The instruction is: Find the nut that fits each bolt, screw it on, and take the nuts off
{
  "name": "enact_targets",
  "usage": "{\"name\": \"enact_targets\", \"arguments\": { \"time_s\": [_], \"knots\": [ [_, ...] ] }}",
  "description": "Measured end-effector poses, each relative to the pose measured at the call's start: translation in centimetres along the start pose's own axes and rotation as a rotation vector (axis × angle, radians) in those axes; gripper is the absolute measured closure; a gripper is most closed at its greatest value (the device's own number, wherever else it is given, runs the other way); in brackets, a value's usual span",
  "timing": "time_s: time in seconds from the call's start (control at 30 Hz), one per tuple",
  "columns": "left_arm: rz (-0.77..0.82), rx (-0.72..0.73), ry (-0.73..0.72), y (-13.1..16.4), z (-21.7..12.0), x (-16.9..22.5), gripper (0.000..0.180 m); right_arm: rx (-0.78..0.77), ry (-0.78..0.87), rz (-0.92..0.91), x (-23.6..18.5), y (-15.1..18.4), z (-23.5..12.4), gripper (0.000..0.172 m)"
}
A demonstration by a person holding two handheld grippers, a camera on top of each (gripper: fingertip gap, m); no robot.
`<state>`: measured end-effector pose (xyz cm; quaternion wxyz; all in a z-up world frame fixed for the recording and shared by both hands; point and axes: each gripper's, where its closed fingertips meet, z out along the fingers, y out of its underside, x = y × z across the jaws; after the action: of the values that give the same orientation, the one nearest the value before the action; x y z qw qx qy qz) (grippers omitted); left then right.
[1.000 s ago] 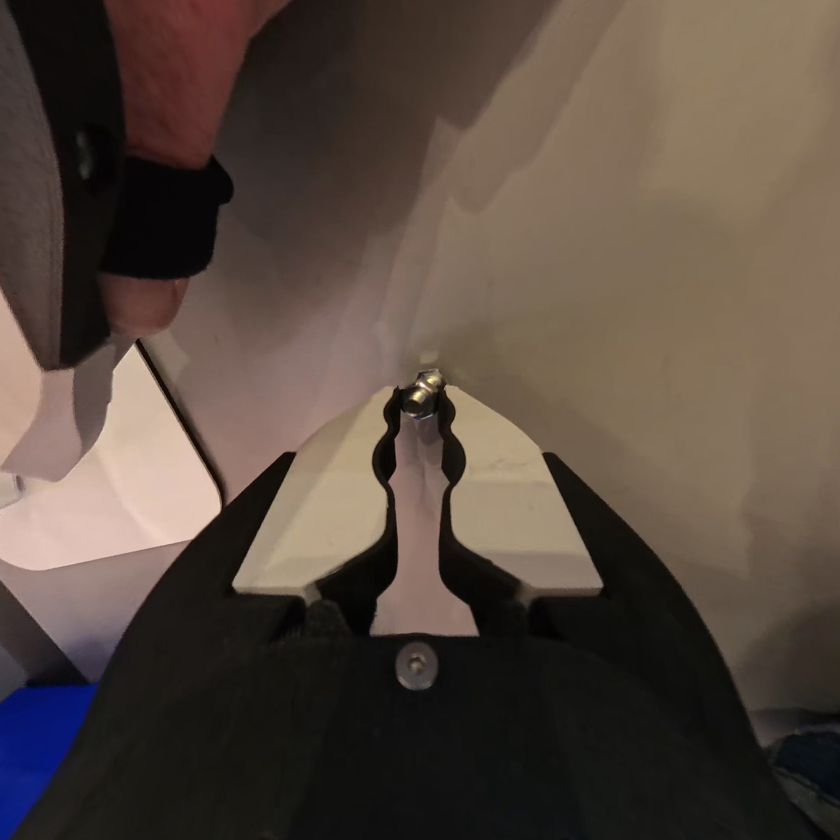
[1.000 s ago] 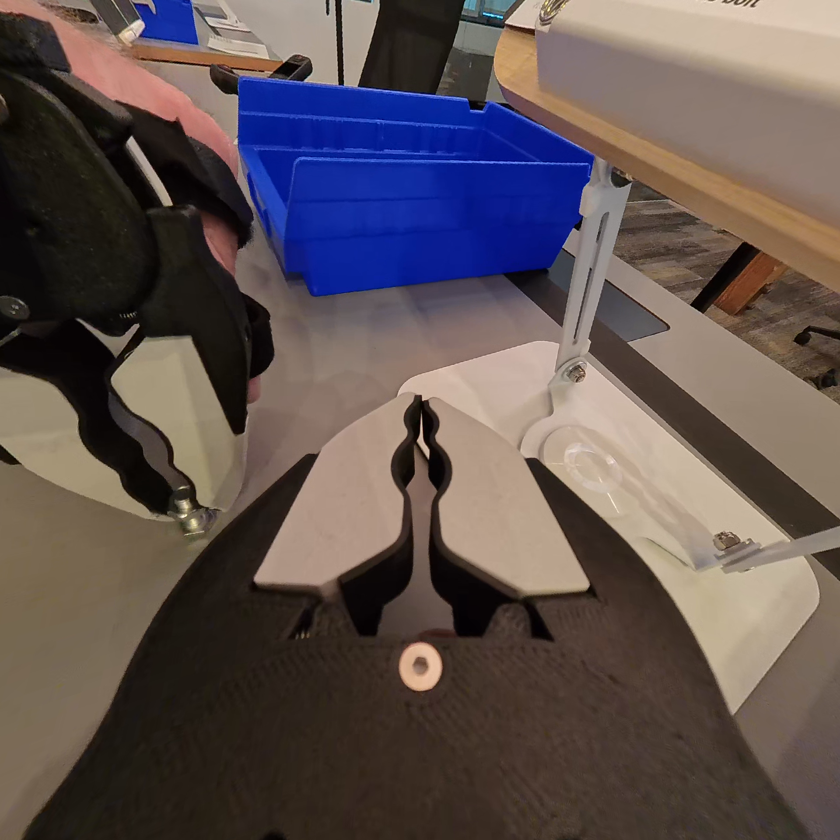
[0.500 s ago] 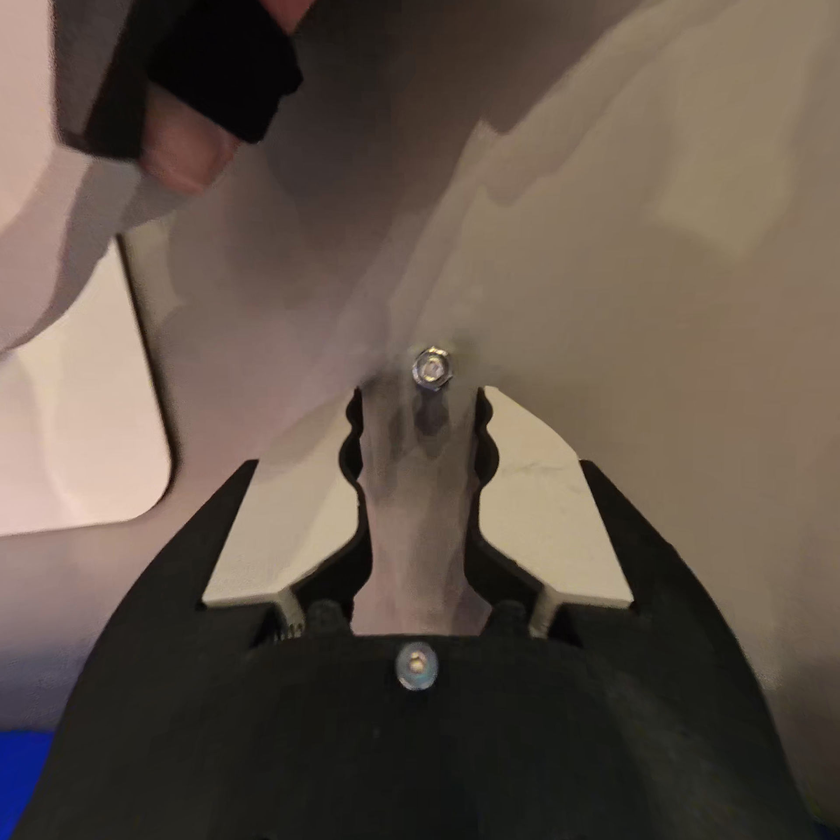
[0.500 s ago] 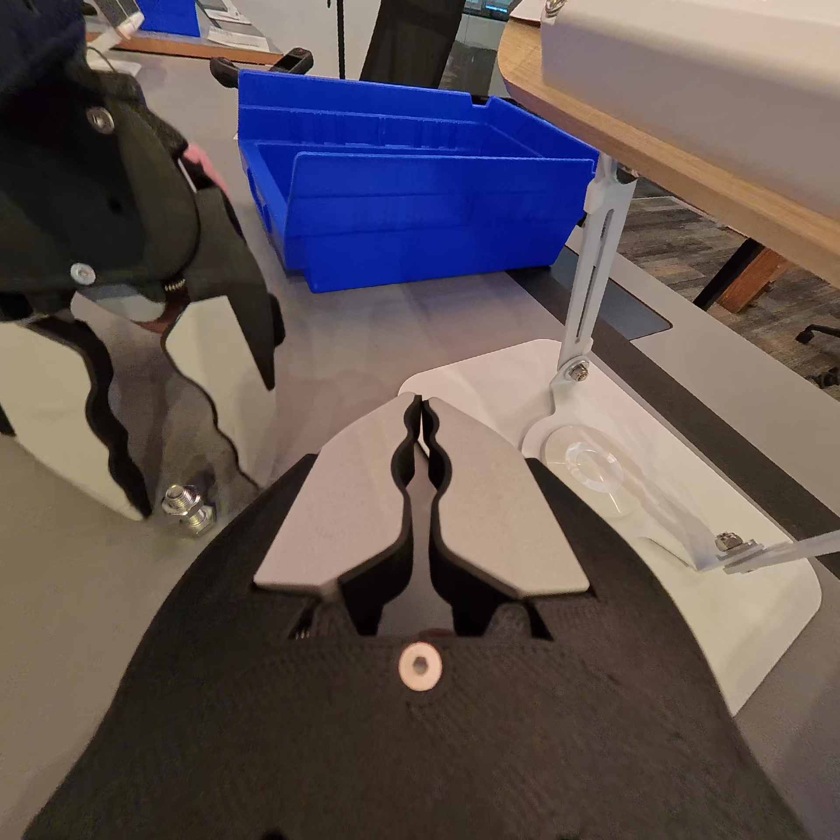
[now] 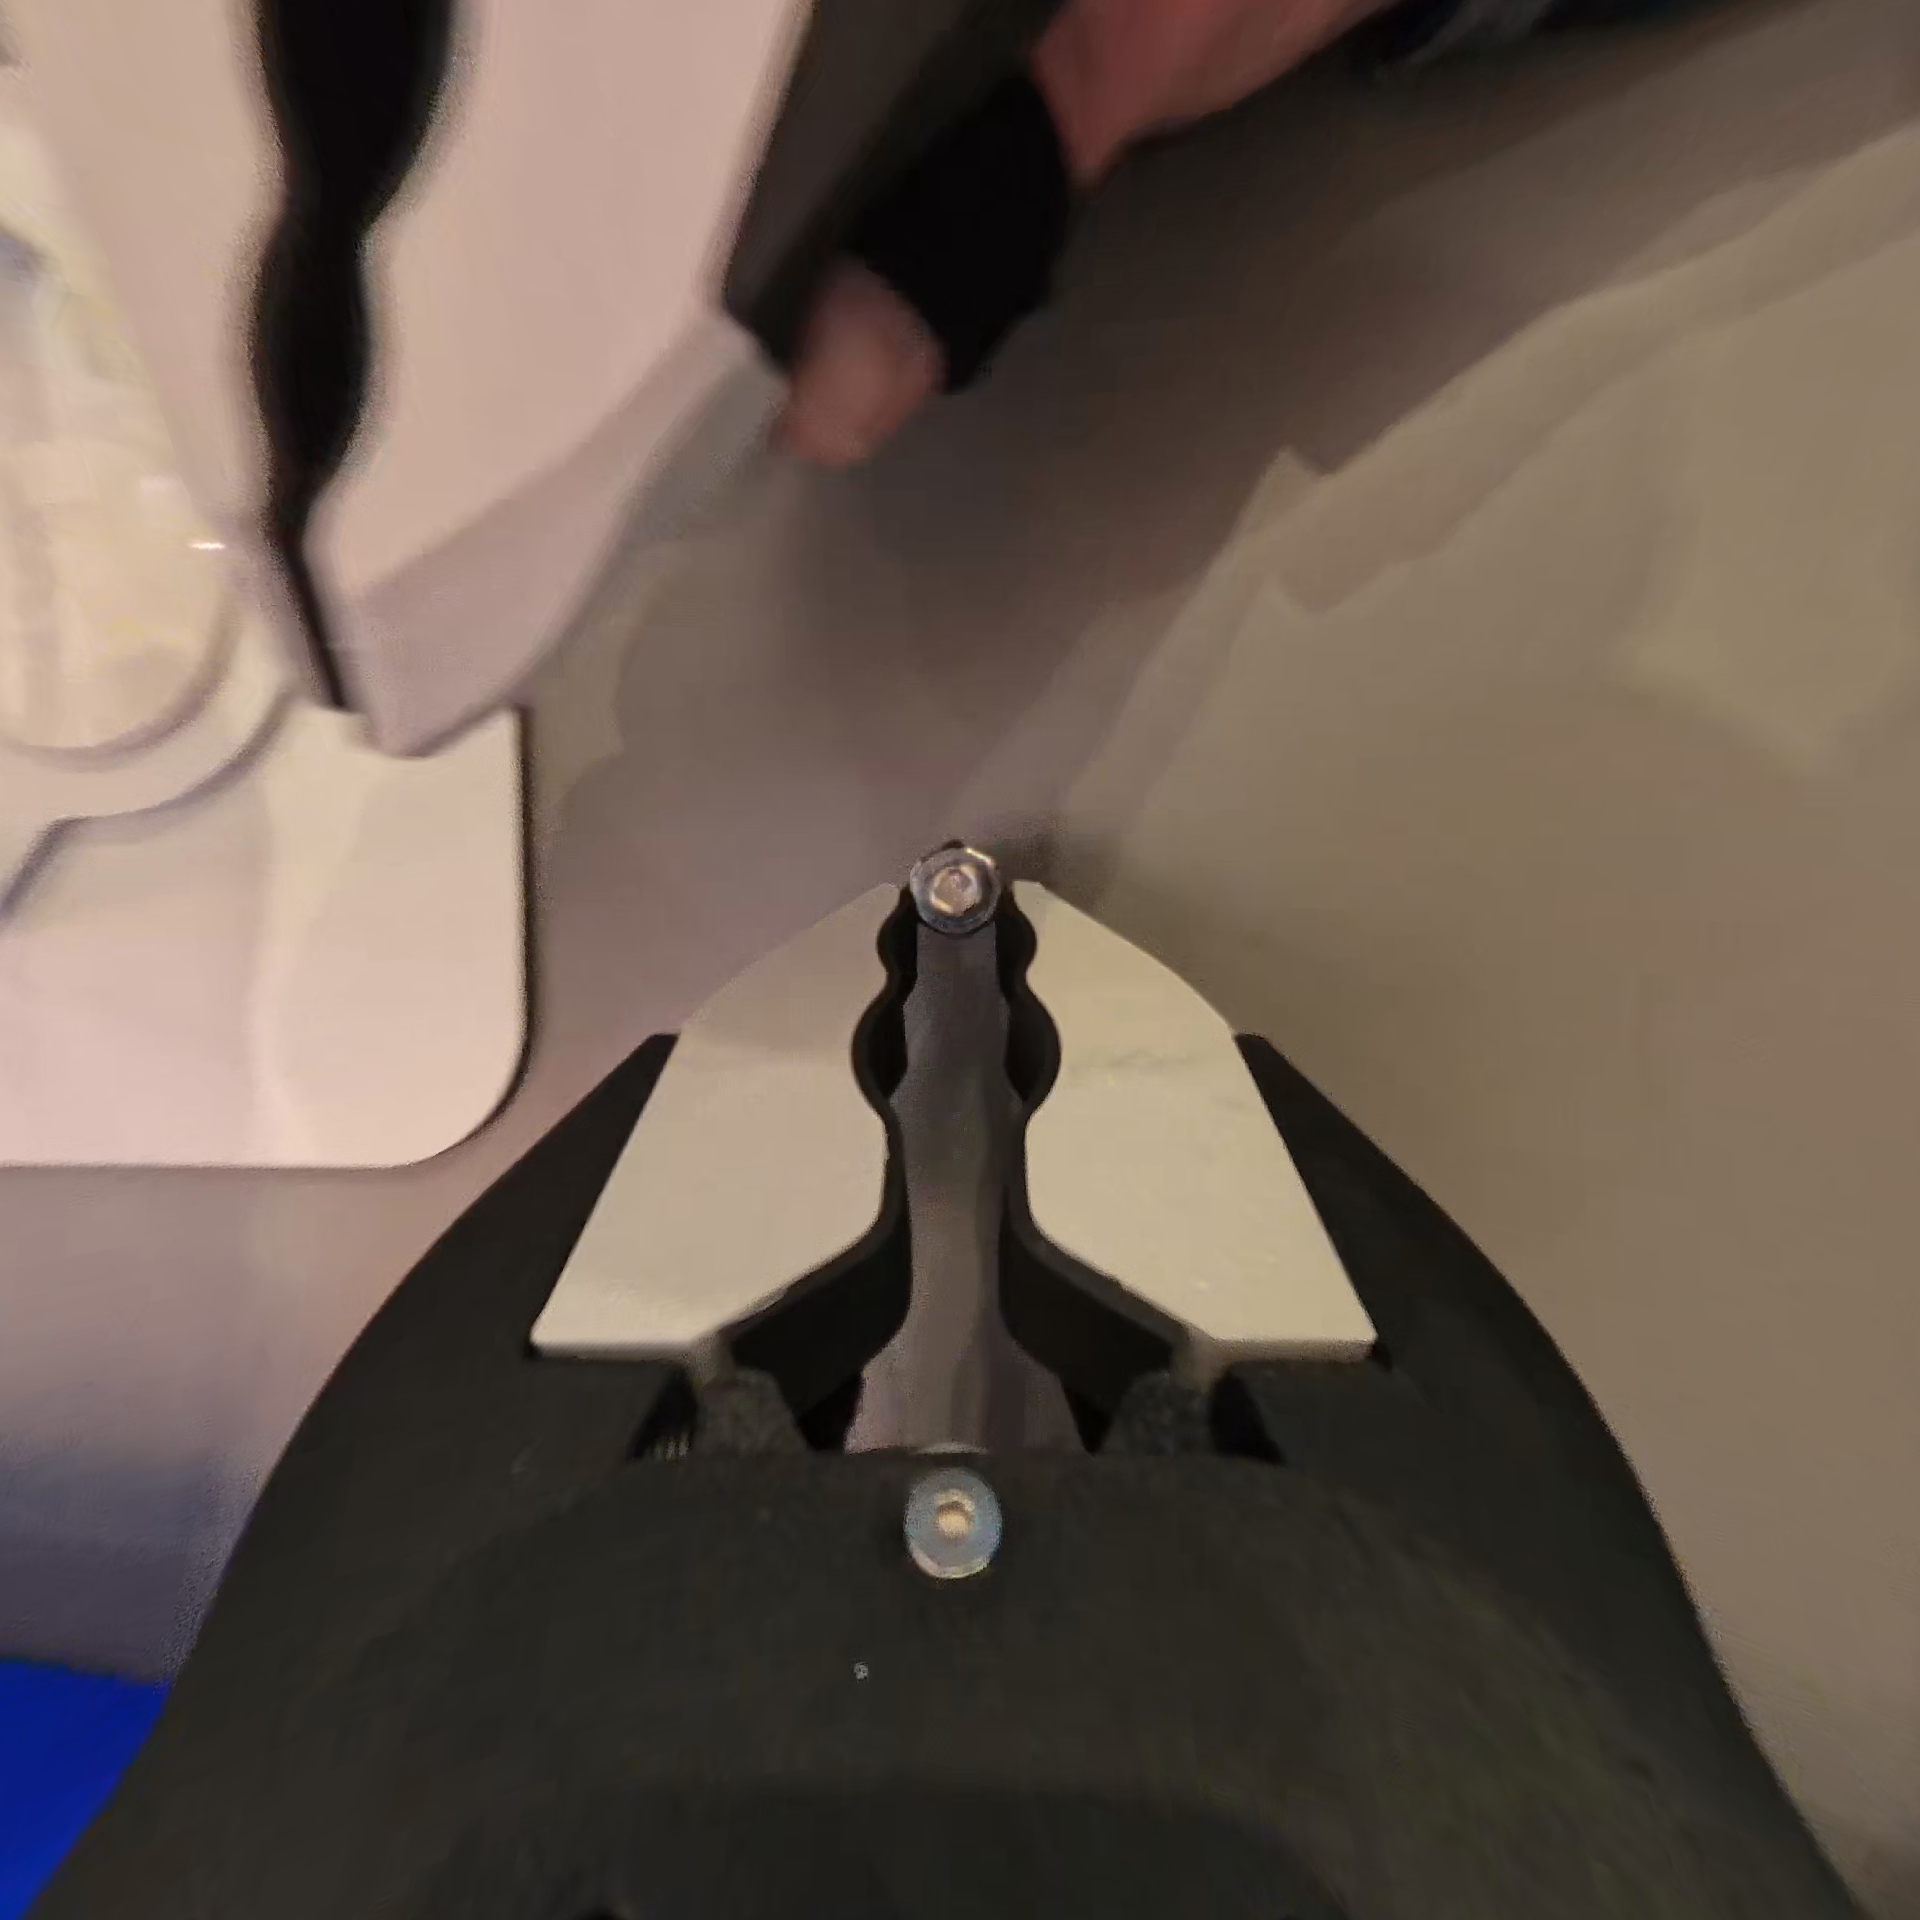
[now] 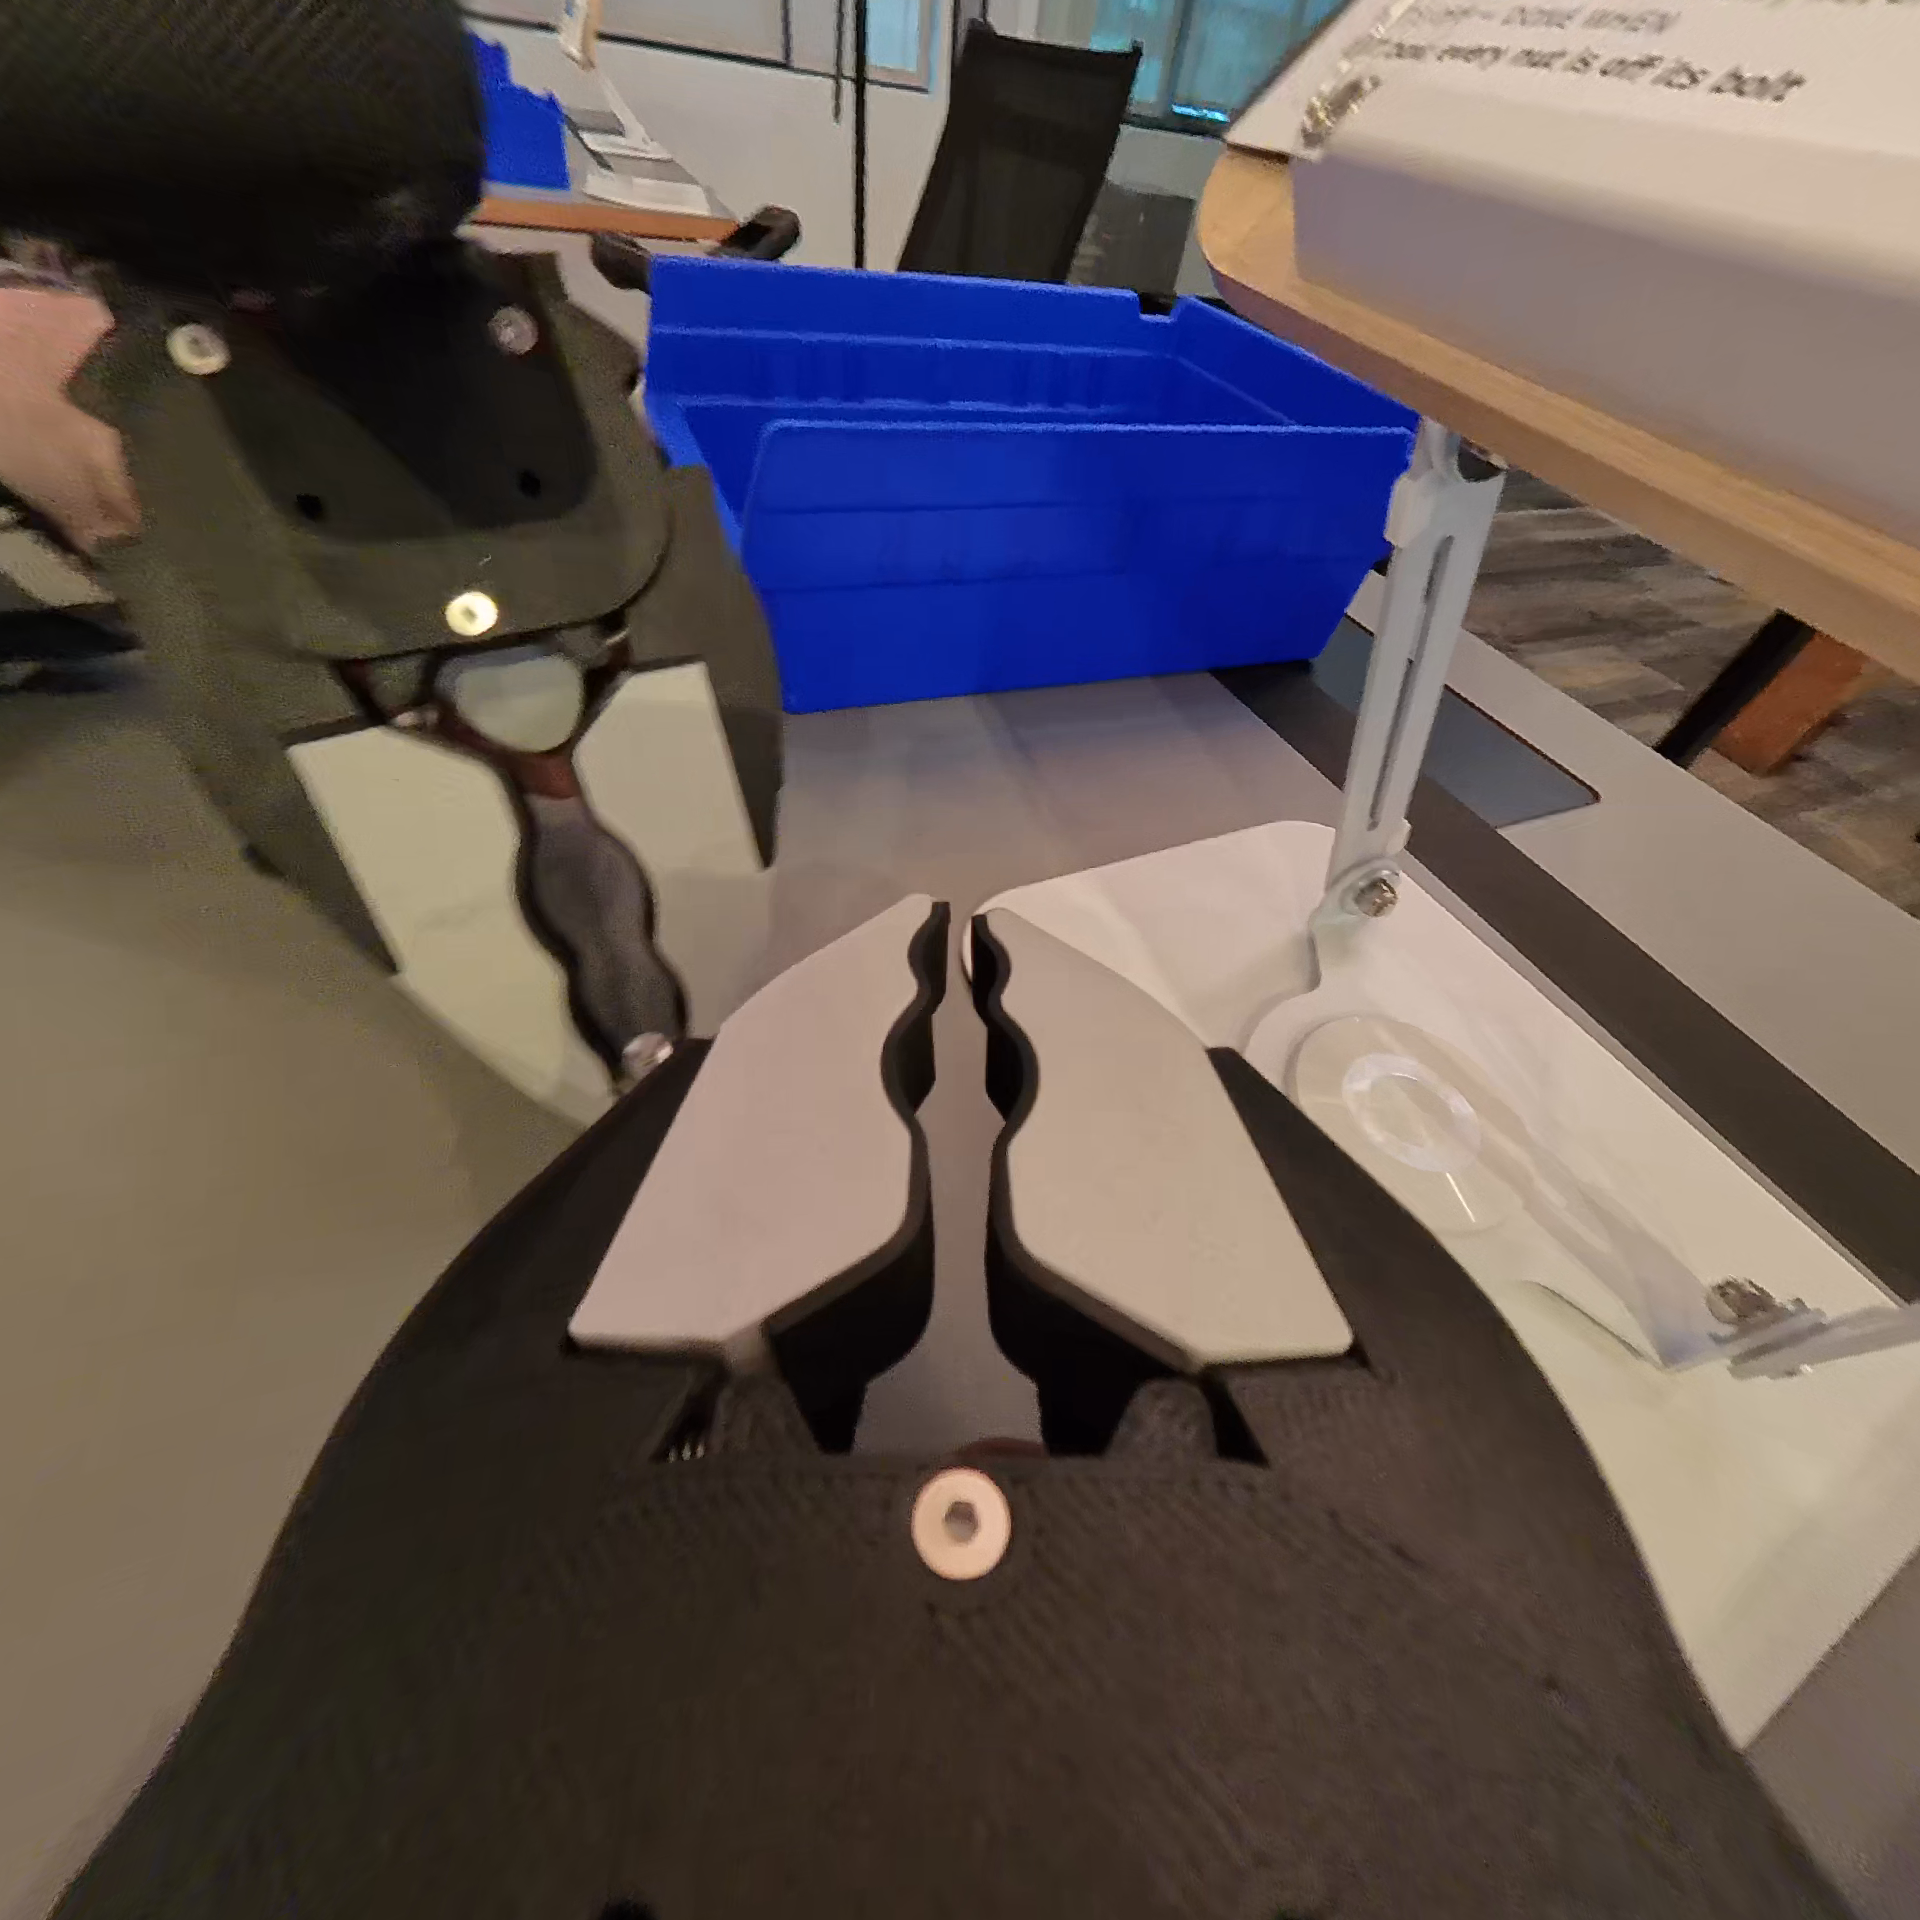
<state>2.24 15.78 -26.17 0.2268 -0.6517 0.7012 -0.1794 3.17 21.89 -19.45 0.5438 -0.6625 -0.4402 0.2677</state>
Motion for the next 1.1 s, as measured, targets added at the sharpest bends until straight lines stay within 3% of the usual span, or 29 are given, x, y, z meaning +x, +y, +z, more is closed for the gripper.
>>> {"name": "enact_targets", "arguments": {
  "time_s": [0.2,0.33,0.57,0.8,1.1],
  "knots": [
    [0.0,-0.04,-0.332,-0.3,-2.8,-4.8,0.166,0.017,-0.073,0.035,-1.4,-0.5,0.2,0.159],
    [0.087,-0.096,-0.481,-0.7,-3.6,-5.7,0.166,-0.005,-0.085,0.085,-1.8,-0.4,0.6,0.159],
    [0.143,-0.121,-0.586,-1.3,-3.5,-6.1,0.166,0.016,-0.128,0.123,-2.4,-0.8,0.7,0.154],
    [0.206,-0.157,-0.718,-1.8,-3.9,-6.8,0.166,-0.009,-0.041,0.181,-1.5,-0.4,0.9,0.156],
    [0.268,-0.185,-0.88,-2.3,-4.3,-7.5,0.166,-0.003,-0.045,0.241,-1.2,-0.5,0.9,0.156]
  ]
}}
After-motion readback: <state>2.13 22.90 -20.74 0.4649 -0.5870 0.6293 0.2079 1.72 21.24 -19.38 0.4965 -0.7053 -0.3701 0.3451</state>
